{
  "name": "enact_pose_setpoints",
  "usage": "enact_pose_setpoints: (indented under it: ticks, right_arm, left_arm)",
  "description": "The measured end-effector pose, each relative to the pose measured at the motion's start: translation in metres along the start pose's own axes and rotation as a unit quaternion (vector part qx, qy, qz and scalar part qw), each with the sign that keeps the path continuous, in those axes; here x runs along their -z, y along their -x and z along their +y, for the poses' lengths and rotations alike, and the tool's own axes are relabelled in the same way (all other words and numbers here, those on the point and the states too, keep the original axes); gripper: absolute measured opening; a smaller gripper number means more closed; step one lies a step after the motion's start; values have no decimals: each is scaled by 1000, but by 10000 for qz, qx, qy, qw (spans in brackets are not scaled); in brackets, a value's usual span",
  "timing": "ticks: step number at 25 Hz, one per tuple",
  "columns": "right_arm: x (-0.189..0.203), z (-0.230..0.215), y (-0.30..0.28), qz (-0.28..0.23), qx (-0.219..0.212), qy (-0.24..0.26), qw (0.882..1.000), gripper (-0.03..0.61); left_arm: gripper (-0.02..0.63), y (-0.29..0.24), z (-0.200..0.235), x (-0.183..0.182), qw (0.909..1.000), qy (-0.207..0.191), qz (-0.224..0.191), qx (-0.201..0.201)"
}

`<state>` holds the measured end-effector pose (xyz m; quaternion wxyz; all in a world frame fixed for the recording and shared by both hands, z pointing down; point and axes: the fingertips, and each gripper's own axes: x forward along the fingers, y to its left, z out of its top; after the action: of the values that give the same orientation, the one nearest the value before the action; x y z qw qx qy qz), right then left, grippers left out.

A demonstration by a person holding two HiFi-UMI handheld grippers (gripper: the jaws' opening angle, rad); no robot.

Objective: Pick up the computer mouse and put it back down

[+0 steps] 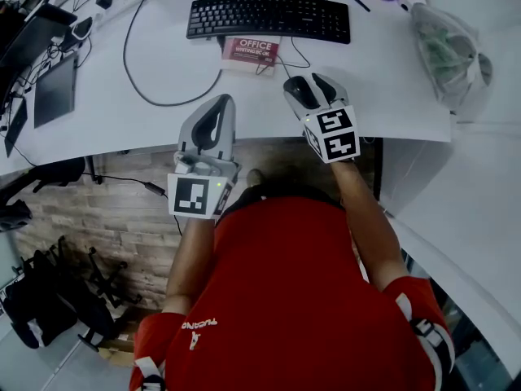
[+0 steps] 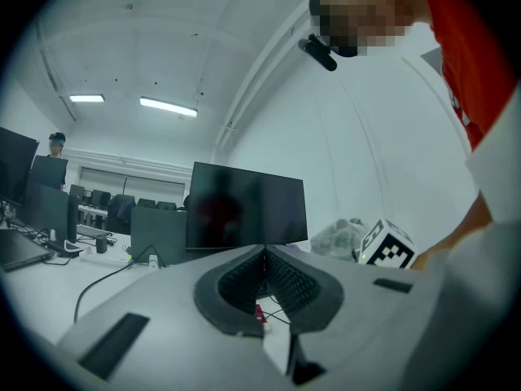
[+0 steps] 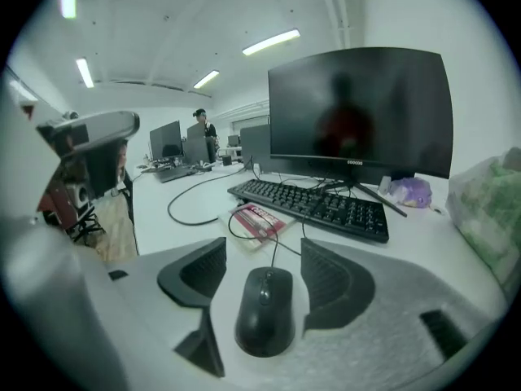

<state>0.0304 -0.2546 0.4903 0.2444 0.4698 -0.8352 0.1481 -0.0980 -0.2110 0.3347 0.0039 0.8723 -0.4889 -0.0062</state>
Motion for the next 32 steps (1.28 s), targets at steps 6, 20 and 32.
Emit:
enact_pose_setpoints:
  ticks: [6,20,32]
  right_arm:
    - [-52,14,46,-855,-65,67,9963,203]
    - [-116,55,138,-2315,-399,199,9718,6]
    - [-122,76,171,-2680,-505,261,9617,4]
  left_arm:
    - [10,5,-3,-16,9998,-36,-178,32]
    - [9,24,-25,-50,9985,-95,-490,206]
    - [10,40,-41,-58,9977,-135,-589,304]
